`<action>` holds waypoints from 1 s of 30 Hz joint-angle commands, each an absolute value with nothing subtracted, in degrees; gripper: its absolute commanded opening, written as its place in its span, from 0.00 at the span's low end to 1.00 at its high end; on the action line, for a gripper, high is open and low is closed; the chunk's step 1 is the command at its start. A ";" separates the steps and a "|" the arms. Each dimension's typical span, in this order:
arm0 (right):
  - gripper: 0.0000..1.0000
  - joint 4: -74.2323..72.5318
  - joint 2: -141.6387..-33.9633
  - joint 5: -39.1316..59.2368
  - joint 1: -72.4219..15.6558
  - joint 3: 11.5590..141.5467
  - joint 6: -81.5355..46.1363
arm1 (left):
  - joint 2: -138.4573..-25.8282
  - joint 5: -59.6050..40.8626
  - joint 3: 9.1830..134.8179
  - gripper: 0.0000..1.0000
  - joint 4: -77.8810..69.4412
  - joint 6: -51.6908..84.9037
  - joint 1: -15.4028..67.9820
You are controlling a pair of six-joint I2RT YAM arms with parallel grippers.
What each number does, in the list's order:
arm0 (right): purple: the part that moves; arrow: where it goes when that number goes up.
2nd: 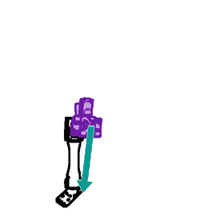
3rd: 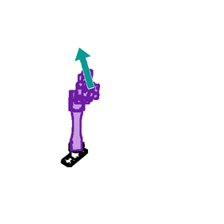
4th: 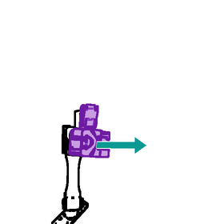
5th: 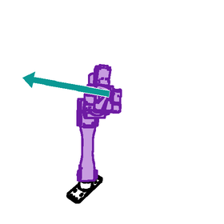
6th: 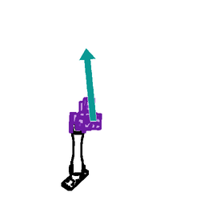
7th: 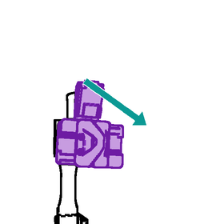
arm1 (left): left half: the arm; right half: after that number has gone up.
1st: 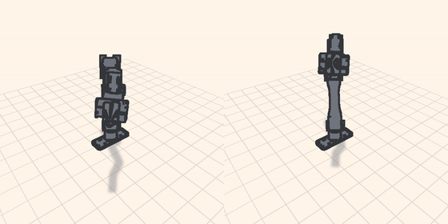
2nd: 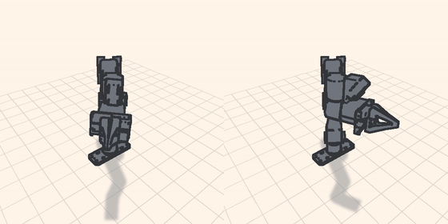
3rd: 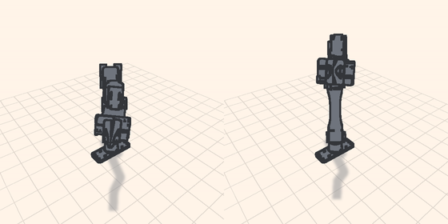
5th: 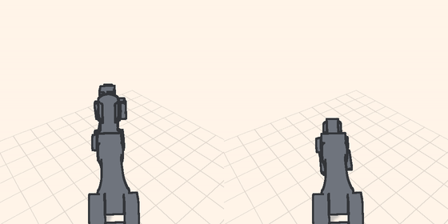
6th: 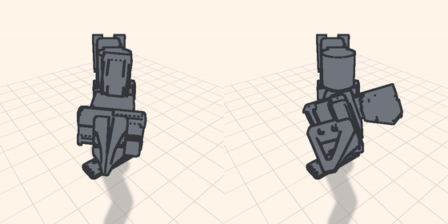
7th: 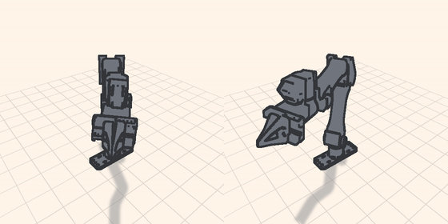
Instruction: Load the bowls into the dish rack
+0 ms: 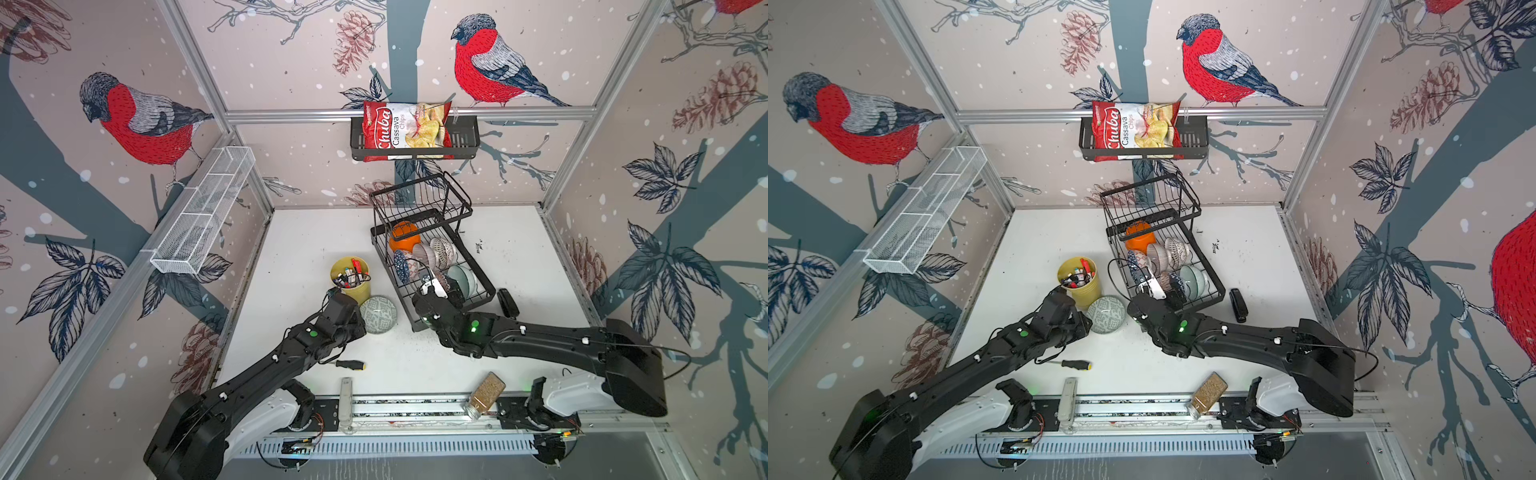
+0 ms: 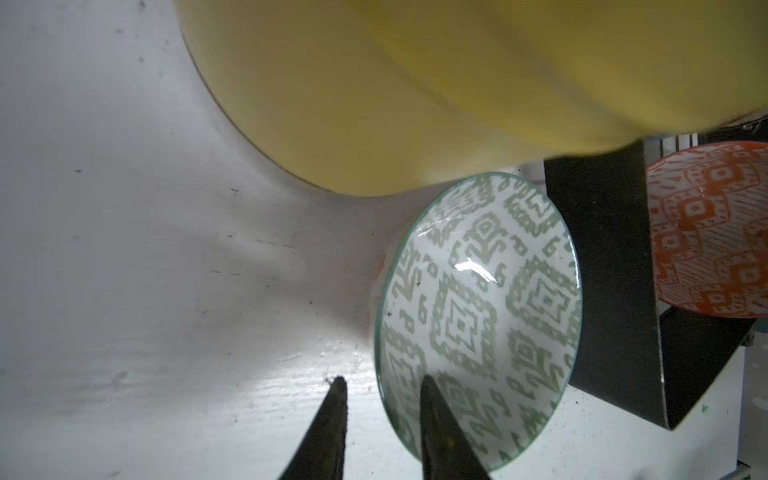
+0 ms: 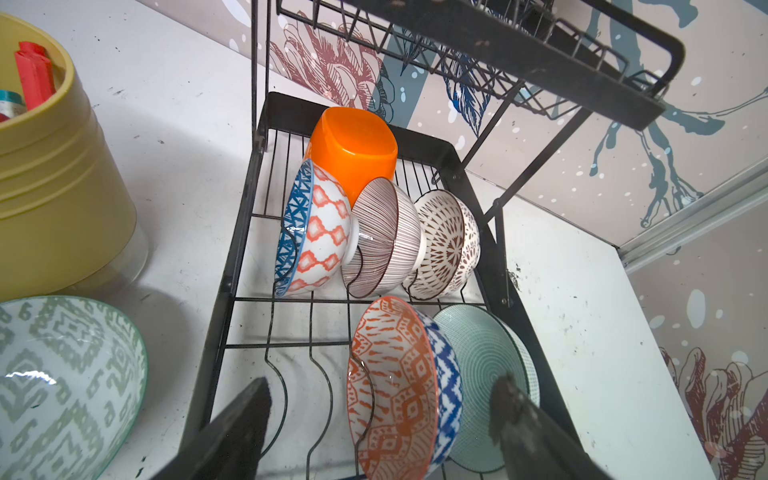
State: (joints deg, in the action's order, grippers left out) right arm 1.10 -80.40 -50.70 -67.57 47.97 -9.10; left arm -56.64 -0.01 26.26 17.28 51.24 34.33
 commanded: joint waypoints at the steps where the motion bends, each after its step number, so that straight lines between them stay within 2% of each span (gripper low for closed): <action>1: 0.84 -0.02 -80.06 -52.06 -67.73 47.77 -9.84 | -57.84 -0.79 26.23 0.29 13.19 52.56 34.22; 18: 0.84 -0.29 -80.20 -52.38 -67.69 46.82 -10.10 | -62.49 1.49 25.60 0.15 9.85 52.62 34.11; 25: 0.84 0.13 -79.73 -52.58 -67.77 46.53 -10.50 | -64.42 1.33 26.18 0.13 9.21 51.95 34.15; 30: 0.84 0.26 -79.58 -52.59 -67.77 46.49 -10.58 | -64.39 1.44 26.59 0.04 9.50 51.07 34.10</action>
State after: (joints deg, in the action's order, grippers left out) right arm 0.73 -79.85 -51.13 -67.72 46.59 -9.37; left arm -64.53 1.43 25.96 10.79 52.10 34.17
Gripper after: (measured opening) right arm 0.836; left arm 0.064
